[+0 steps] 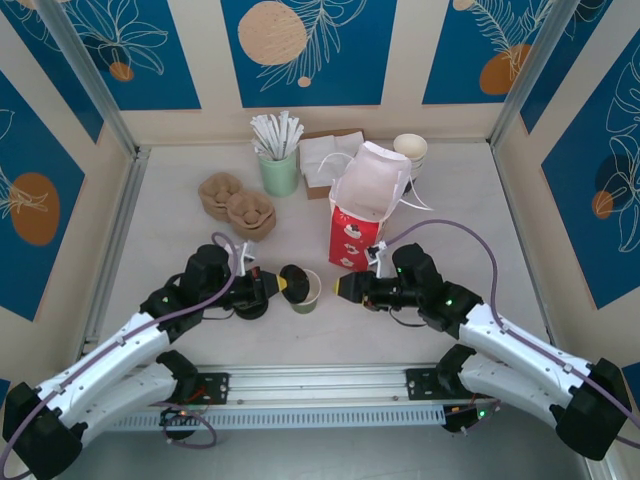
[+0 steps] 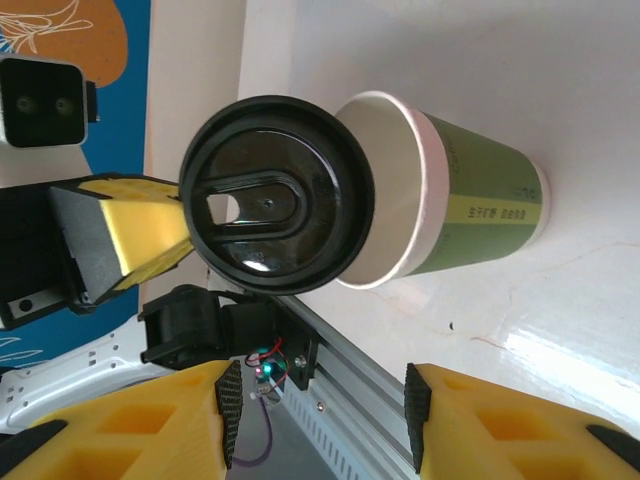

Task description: Pack the takeout coffee

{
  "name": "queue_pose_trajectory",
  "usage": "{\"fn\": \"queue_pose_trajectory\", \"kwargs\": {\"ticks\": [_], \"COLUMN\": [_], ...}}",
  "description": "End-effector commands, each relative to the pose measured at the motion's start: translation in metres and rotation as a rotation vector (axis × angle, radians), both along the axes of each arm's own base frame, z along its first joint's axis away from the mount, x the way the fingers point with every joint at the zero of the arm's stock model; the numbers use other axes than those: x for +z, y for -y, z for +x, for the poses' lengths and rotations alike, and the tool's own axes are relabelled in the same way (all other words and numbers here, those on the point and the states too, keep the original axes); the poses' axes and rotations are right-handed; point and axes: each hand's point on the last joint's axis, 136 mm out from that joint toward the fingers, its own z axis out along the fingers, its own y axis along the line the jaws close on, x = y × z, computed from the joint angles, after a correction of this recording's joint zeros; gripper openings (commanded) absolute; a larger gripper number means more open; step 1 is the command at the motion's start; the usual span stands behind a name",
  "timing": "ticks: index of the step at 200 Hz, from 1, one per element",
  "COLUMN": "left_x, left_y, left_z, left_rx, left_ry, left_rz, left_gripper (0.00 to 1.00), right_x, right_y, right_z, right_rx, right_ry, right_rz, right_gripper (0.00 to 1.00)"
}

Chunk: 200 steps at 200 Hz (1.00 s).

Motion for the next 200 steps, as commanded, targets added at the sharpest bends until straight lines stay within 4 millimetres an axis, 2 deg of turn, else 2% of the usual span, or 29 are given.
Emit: {"fn": "queue_pose_trajectory", "kwargs": {"ticks": [1,87,200], "left_x": [-0.002,-0.012,-0.024], "left_y": [0.001,0.000,-0.003], "left_z": [0.001,0.005,0.003], "left_rx": [-0.002,0.009,0.004], "left_ry": [-0.010,-0.040,-0.056], "left_rz": [-0.043,-0.065,-0.039], "left_gripper": [0.02,0.08,0.24], "right_x": [0.002,-0.004,-0.007], "right_y": [-0.005,-0.011,-0.016], "right_z": [0.002,0.008,0.012], "right_rx": [0.019,0.016,0.022], "right_ry": [0.026,-0.007,-0.026], "right_rz": [0.023,0.024,0.009], "right_gripper": [0.50,0.50,0.49]}}
